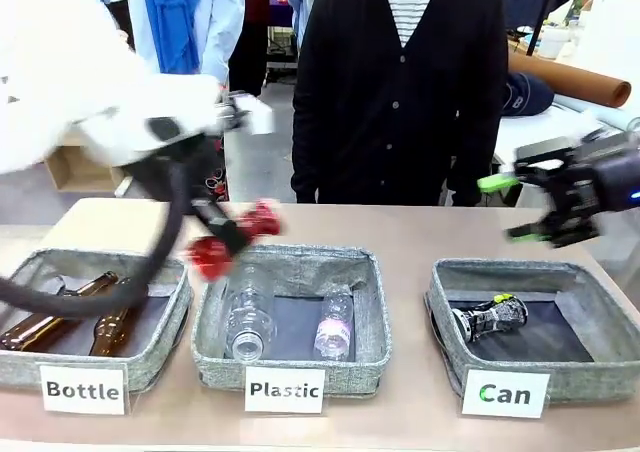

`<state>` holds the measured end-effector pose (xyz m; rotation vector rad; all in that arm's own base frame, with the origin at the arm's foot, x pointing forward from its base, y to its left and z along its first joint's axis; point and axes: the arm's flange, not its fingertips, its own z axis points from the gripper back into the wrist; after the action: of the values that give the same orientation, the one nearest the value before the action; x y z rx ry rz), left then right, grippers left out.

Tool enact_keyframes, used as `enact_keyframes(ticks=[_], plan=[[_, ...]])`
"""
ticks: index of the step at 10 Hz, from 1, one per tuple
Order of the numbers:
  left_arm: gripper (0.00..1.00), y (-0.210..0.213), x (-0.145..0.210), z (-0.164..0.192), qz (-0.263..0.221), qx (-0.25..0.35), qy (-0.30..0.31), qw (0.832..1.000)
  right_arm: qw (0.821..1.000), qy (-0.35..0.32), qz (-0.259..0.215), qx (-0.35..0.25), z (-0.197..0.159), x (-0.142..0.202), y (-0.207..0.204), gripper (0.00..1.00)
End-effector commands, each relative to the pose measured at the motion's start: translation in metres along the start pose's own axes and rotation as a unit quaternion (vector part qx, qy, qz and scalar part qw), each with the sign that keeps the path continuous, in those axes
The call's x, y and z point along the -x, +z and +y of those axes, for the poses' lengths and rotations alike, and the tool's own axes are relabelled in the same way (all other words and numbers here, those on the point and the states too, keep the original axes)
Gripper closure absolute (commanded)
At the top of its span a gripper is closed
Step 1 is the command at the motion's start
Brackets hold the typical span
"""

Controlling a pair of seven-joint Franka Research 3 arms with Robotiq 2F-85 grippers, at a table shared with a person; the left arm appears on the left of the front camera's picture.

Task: Sort the can waste into the basket.
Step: Pick up the can waste from the table and place it in the right Fabric basket.

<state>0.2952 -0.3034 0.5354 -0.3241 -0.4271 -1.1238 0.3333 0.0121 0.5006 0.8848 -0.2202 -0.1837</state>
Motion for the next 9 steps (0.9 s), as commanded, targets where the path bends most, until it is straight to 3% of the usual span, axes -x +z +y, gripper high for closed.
enact_keyframes(ticks=[1,2,4,5,6,7,9], plan=[[0.75,-0.040,-0.089,-0.004,-0.048,0.057,-0.155,0.985,0.998,0.000,-0.043,0.054,-0.043,0.084,0.075,0.00],[0.75,-0.064,-0.124,-0.030,-0.069,0.098,-0.210,0.970,0.994,-0.036,-0.077,0.062,-0.075,0.111,0.096,0.00],[0.75,-0.128,-0.182,-0.067,-0.097,0.077,-0.230,0.965,0.979,-0.119,-0.168,0.009,-0.126,0.171,0.112,0.00],[0.75,-0.159,-0.200,-0.071,-0.105,0.035,-0.208,0.972,0.971,-0.124,-0.205,-0.010,-0.140,0.193,0.115,0.00],[0.75,-0.183,-0.218,-0.066,-0.118,-0.062,-0.162,0.978,0.960,-0.117,-0.255,-0.026,-0.144,0.208,0.120,0.00],[0.75,-0.194,-0.230,-0.059,-0.124,-0.079,-0.128,0.981,0.979,-0.117,-0.167,0.018,-0.083,0.120,0.210,0.00],[0.75,-0.213,-0.237,-0.052,-0.091,-0.044,-0.099,0.990,0.979,-0.117,-0.167,0.018,-0.083,0.120,0.210,0.00]])
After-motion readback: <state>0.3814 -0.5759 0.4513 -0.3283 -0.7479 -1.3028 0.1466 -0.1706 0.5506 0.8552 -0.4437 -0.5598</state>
